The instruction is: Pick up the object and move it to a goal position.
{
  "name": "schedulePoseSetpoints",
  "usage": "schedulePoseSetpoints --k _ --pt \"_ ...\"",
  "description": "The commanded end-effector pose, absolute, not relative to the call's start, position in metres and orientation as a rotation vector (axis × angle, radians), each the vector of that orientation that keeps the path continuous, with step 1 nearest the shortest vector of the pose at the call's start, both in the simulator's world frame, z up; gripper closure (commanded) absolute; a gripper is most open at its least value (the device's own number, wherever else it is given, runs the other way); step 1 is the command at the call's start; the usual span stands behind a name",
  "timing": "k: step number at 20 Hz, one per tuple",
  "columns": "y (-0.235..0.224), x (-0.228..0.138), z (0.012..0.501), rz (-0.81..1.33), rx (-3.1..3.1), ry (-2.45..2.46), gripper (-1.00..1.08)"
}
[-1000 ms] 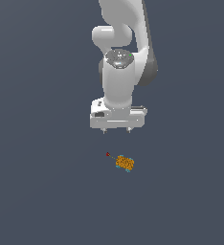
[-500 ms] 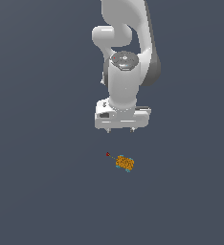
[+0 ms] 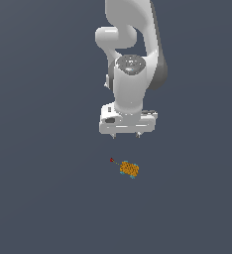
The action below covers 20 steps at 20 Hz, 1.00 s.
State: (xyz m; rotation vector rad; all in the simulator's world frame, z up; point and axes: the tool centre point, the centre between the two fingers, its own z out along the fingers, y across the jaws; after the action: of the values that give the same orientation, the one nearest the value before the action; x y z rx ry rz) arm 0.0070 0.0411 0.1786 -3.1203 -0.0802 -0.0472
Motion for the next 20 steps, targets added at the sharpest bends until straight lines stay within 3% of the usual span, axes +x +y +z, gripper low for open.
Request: schedulePoseSetpoints --k 1,20 --pt "0.041 0.008 0.177 -0.046 -3.121 -0.106 -0.92" --pt "0.040 0.033 0.141 -0.023 -3.064 -0.710 -0.92"
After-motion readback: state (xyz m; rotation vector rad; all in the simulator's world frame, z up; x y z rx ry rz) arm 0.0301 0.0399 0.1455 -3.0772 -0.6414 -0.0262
